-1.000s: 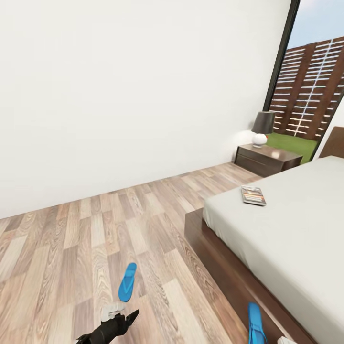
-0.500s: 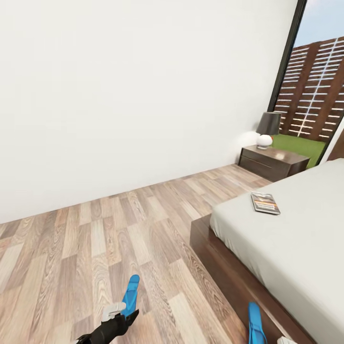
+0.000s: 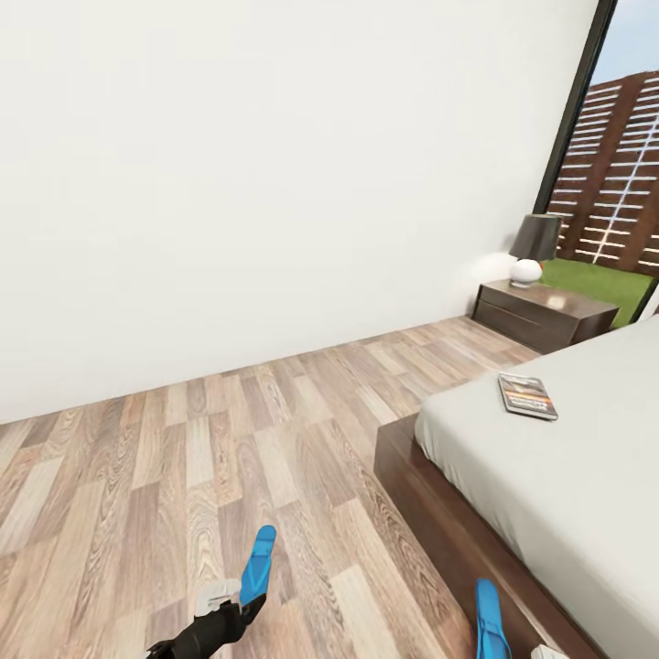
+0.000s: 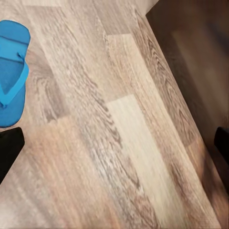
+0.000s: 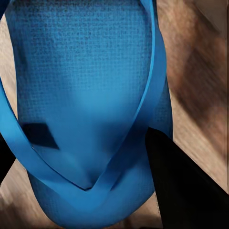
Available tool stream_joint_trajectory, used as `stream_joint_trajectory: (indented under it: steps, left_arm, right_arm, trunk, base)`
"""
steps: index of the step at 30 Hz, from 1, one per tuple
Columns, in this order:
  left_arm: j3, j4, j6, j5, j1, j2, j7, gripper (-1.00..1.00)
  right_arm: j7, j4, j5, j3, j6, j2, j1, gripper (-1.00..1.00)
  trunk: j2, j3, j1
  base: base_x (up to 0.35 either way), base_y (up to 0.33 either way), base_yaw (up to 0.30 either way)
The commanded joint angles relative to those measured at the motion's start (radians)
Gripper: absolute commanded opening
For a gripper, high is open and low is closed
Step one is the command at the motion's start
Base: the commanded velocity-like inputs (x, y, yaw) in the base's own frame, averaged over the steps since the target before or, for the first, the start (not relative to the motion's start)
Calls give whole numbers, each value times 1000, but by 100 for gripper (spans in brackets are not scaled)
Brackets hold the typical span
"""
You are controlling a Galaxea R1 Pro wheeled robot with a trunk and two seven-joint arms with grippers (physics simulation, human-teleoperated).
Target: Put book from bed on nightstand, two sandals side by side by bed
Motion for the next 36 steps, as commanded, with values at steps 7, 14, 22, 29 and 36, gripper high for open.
stream_joint_trajectory:
  steps: [7, 14, 22, 29, 36]
  left_arm:
    - [4, 1, 2, 5, -1, 1, -6, 100]
    - [4, 1, 1, 5, -1, 0, -6, 100]
    - [4, 1, 2, 5, -1, 0, -6, 100]
    - [4, 1, 1, 5, -1, 1, -6, 100]
    - [4, 1, 1, 5, -1, 0, -7, 100]
  right_arm:
    - [2, -1, -8, -2, 10, 0, 0, -100]
    - [3, -1, -8, -1, 10, 0, 0, -100]
    - [3, -1, -8, -2, 10, 0, 0, -100]
    - [3, -1, -8, -2, 10, 0, 0, -100]
    - [5, -1, -7, -1, 10, 0, 0, -100]
  trunk:
    - [0, -1, 0]
    - [0, -4, 0]
    - [0, -5, 0]
    - [0, -5, 0]
    - [0, -5, 0]
  base:
    - [177, -58, 13]
    - [11, -2, 162]
    - [140, -97, 25]
    - [121, -62, 1]
    - [4, -1, 0]
